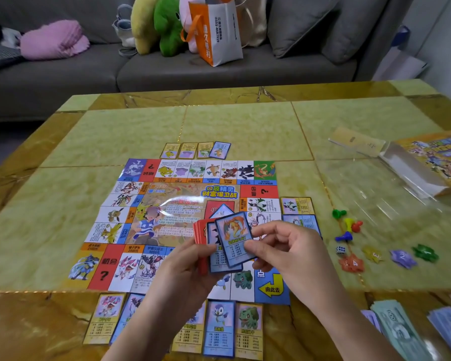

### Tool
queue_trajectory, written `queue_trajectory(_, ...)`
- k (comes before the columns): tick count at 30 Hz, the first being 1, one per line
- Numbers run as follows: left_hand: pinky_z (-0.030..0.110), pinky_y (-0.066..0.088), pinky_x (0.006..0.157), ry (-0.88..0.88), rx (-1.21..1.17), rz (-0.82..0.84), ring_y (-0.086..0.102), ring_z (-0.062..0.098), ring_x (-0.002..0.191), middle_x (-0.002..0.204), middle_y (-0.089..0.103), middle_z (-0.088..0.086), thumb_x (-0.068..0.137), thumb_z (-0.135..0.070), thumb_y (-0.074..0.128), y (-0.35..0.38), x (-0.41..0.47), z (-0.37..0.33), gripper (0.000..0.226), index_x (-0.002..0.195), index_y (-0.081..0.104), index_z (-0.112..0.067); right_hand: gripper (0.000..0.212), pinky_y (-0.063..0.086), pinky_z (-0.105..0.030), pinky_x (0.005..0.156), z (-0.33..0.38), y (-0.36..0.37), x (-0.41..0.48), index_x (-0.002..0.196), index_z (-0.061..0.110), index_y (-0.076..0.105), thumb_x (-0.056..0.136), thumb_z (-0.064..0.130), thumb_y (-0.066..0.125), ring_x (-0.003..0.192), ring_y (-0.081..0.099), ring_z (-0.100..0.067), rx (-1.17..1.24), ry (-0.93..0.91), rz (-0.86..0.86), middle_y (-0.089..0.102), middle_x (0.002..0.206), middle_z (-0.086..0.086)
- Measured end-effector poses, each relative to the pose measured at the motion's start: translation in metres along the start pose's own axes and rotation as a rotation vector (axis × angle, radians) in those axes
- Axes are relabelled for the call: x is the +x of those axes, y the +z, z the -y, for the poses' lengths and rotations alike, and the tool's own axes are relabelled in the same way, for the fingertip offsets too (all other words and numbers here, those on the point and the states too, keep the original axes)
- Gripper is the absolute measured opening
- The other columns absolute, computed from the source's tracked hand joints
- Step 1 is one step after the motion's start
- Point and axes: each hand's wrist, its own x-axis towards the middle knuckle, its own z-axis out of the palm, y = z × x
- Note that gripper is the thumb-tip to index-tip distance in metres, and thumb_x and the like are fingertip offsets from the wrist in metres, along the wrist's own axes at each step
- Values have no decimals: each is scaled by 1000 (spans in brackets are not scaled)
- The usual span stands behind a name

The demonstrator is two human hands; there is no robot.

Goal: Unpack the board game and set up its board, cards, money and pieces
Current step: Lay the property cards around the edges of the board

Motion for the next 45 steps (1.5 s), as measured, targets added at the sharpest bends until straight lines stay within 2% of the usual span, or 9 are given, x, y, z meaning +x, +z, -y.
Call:
queue_trajectory(3,41,58,74,10,9,-34,70,38,89,96,69,29,72,-6,50,0,0,1,21,65,68,-1,14,52,-17,54,-1,1,1,88,19,68,78,11,74,58,69,-14,15,8,18,71,70,-3)
queue_trajectory(8,45,54,80,29,-4,-134,65,42,99,104,64,35,69,-9,53,-8,10,3,24,88,54,7,18,52,-19,61,-1,-2,8,87,21,71,76,7,76,67,70,-15,81,64,83,72,76,-2)
queue_trajectory(11,40,59,72,67,-37,-161,70,35,86,93,70,27,78,-6,51,-10,16,-4,24,98,54,7,17,52,-18,62,1,-8,13,87,16,72,75,3,75,68,68,-15,159,97,128,73,77,-3)
queue_trajectory(16,32,58,59,119,-88,-221,70,26,64,69,69,16,93,0,41,-12,20,-12,19,76,50,-1,17,53,-20,61,2,-11,18,92,5,70,76,-1,71,65,66,-15,307,105,121,73,82,-10)
queue_trajectory(25,45,55,77,104,-137,-161,68,42,93,104,66,31,93,-1,40,-17,18,-15,12,83,46,-4,19,52,-24,66,3,-22,24,84,7,68,67,17,69,74,65,-16,349,88,53,71,84,-10)
queue_trajectory(28,47,57,76,111,-172,-104,65,47,97,108,64,34,93,0,37,-16,17,-17,12,86,42,-7,6,49,-21,45,9,-36,43,90,2,55,88,7,55,57,63,-20,422,161,35,66,73,-14)
queue_trajectory(35,51,52,80,75,-133,-155,66,43,100,106,65,34,93,-1,38,-18,21,-18,12,84,46,-1,16,38,-10,46,23,-78,141,99,8,65,84,9,68,46,51,3,-128,-26,-157,63,68,5)
queue_trajectory(40,52,57,69,79,-185,-180,67,45,92,103,64,36,94,1,38,-17,24,-19,16,81,45,-4,29,36,-12,44,24,-85,222,112,7,64,83,8,70,54,39,-10,-269,-10,-163,59,71,0)
queue_trajectory(45,40,59,52,49,-216,-143,70,40,82,95,68,32,93,0,38,-17,24,-21,22,107,53,7,40,42,-17,51,10,-77,274,117,5,63,79,5,74,74,54,-15,-377,107,-71,66,100,-12)
